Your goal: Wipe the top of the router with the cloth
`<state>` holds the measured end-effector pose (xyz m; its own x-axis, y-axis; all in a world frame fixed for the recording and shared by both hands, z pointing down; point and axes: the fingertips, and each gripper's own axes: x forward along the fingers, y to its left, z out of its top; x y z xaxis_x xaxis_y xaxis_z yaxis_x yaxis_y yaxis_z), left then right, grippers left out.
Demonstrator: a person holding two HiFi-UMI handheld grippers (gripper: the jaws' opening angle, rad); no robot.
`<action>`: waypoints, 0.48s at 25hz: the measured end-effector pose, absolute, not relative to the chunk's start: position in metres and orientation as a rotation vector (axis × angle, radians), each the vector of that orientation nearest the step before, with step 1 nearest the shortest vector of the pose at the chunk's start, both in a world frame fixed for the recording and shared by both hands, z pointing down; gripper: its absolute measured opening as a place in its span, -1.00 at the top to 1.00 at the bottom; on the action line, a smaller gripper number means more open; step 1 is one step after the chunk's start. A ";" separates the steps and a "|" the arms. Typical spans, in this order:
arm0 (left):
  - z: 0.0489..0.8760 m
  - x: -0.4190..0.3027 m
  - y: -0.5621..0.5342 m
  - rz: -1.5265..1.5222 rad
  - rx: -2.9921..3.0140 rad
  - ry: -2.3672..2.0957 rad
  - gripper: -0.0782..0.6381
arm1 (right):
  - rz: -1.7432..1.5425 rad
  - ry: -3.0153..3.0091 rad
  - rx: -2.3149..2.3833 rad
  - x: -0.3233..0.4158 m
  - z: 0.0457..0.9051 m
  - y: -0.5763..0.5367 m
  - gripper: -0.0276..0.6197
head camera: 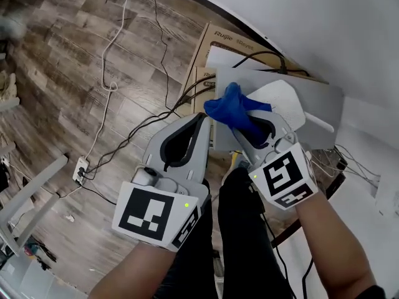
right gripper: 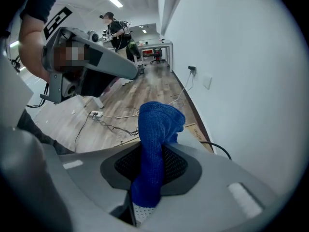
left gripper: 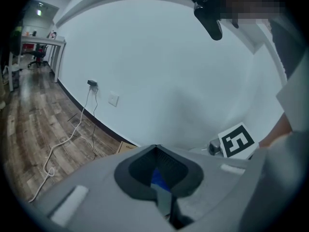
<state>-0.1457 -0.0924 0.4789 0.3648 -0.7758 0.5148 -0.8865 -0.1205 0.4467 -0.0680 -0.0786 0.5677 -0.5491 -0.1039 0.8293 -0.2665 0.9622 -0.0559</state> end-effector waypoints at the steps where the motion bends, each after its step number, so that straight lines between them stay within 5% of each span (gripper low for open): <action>1: 0.480 -0.151 -0.091 0.193 1.911 -1.450 0.78 | 0.208 -2.146 0.214 -0.073 0.570 -0.073 0.56; 12: 0.491 -0.168 -0.101 0.218 1.869 -1.453 0.78 | 0.244 -2.084 0.221 -0.070 0.580 -0.109 0.56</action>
